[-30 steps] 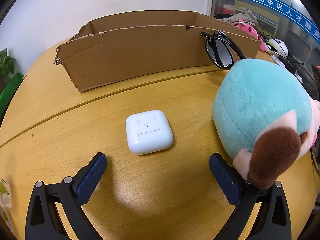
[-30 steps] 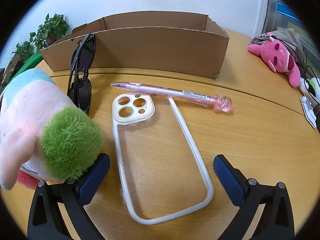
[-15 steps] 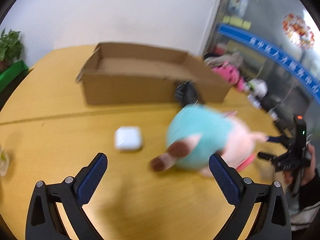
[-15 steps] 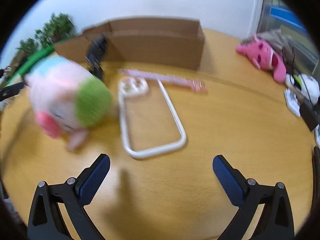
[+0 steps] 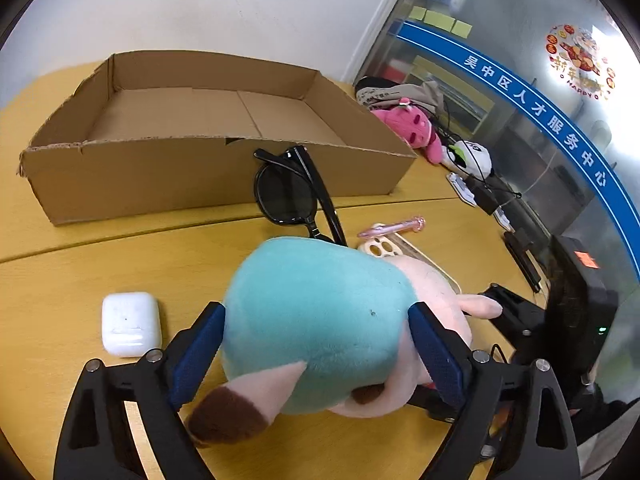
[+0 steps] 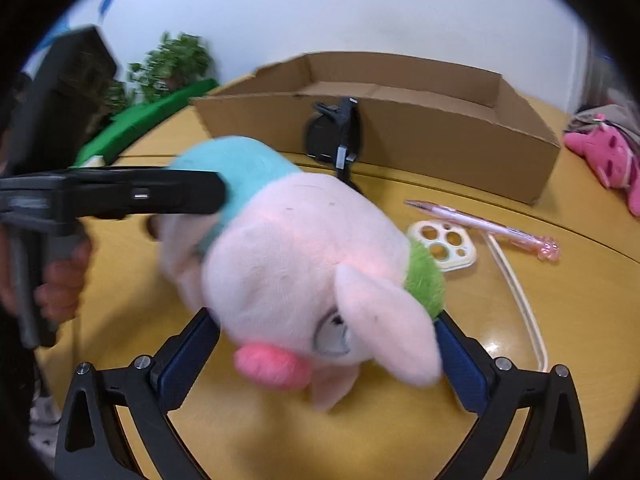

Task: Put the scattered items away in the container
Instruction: 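Close the left gripper on the pink-and-teal plush pig, then lift the plush pig with the left gripper and lower it into the box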

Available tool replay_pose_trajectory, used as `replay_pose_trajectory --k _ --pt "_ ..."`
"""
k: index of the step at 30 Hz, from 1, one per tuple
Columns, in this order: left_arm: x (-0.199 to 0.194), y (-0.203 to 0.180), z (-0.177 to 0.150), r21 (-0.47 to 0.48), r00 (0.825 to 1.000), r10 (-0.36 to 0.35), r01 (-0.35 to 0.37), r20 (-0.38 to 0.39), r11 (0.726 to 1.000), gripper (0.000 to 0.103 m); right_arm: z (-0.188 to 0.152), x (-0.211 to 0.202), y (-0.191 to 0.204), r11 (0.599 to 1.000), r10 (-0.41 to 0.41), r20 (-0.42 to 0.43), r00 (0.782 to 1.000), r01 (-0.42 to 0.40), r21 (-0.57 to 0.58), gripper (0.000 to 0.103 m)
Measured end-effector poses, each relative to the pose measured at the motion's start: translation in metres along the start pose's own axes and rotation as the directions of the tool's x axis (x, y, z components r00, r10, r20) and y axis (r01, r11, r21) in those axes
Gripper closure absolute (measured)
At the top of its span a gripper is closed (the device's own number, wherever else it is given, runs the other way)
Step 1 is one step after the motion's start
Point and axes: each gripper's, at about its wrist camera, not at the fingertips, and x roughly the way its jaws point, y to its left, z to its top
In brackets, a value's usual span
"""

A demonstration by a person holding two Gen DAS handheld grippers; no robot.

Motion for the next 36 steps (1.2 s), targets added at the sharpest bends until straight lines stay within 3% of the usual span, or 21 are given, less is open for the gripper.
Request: replay_pose_trajectory --k 3,10,16,26,36 --pt "0.001 0.002 0.000 -0.019 1.000 -0.020 0.020 -0.007 1.000 0.016 0.002 0.006 -0.004 0.999 0.016 -0.004 1.000 -0.016 0.033 0.001" --pt "-0.013 -0.010 -0.009 -0.030 1.000 0.018 -0.018 0.011 0.999 0.021 -0.003 -0.003 0.004 1.000 0.013 0.036 0.999 -0.014 0.023 0.017" --pt "-0.052 -0.033 0.010 0.029 0.994 0.048 -0.051 0.101 0.998 0.021 0.013 -0.038 0.015 1.000 0.016 0.133 0.991 -0.016 0.003 0.021" --pt "-0.117 -0.053 0.088 0.094 0.964 0.067 -0.093 0.256 0.991 0.021 0.094 -0.095 0.016 0.997 0.017 0.284 0.959 0.005 -0.077 0.021" --pt "-0.157 -0.032 0.195 0.107 0.932 0.084 -0.130 0.353 0.986 0.021 0.218 -0.113 0.017 0.979 0.033 0.362 0.932 0.042 -0.199 0.021"
